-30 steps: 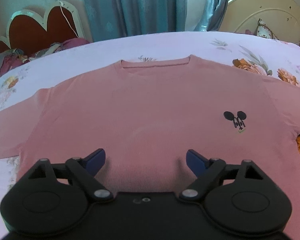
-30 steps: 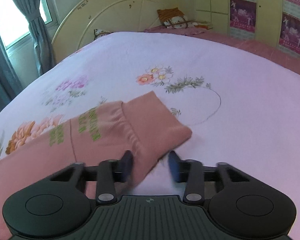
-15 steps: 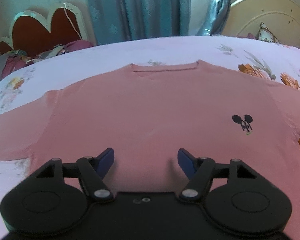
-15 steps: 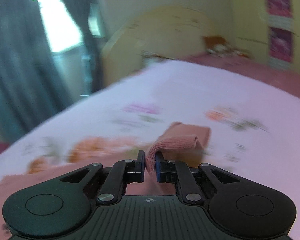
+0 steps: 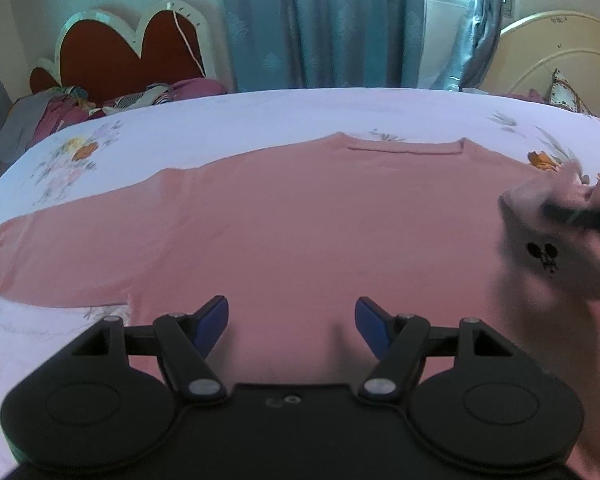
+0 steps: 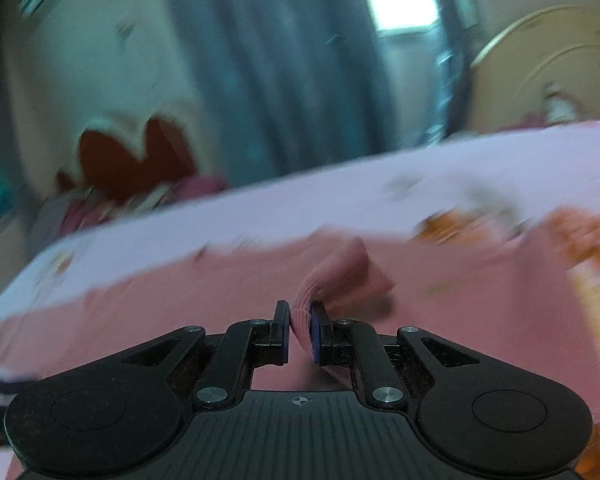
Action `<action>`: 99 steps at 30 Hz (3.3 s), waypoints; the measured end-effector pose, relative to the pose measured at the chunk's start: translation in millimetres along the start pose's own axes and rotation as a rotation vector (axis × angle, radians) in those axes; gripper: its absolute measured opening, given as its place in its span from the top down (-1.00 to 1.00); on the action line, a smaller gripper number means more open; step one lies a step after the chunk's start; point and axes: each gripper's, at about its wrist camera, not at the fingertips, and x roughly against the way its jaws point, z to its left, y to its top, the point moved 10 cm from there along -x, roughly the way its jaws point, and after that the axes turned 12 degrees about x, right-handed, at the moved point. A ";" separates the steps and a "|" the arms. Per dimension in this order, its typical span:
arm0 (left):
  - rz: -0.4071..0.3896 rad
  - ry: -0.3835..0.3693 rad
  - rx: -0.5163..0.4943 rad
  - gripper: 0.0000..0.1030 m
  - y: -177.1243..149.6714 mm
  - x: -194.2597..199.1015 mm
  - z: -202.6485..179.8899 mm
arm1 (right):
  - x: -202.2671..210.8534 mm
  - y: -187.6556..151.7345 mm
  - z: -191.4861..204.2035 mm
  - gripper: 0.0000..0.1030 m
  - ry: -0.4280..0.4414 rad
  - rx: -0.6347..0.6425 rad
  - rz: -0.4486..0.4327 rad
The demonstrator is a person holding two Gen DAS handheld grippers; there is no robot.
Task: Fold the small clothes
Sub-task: 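Fold the held sleeve across the sweatshirt body and release it, then move the left gripper over the other sleeve cuff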
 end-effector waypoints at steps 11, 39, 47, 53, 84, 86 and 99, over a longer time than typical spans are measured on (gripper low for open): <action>0.086 -0.247 -0.013 -0.62 -5.2 -15.4 -51.0 | 24.6 -15.8 3.8 -0.29 -0.063 0.018 0.020; -0.110 -0.521 0.201 0.88 83.6 -11.2 -99.4 | 76.8 -88.2 -133.2 -0.09 -0.405 -0.097 0.137; -0.163 -0.363 0.178 0.88 64.4 -31.3 -55.5 | 48.8 -71.9 -132.2 0.83 -0.392 -0.072 0.129; -0.064 -0.252 0.123 0.87 25.6 -71.9 -46.1 | 59.2 -84.1 -140.8 0.84 -0.401 -0.126 0.129; -0.025 -0.202 0.043 0.20 22.2 -104.9 -61.8 | -41.9 -0.4 -201.7 0.82 -0.341 -0.082 0.109; -0.027 -0.192 0.032 0.20 22.7 -105.2 -63.4 | -41.9 -2.5 -205.5 0.81 -0.342 -0.100 0.093; -0.003 -0.096 0.029 -0.19 27.7 -81.3 -45.2 | -13.0 -6.3 -95.3 0.13 -0.252 0.121 0.076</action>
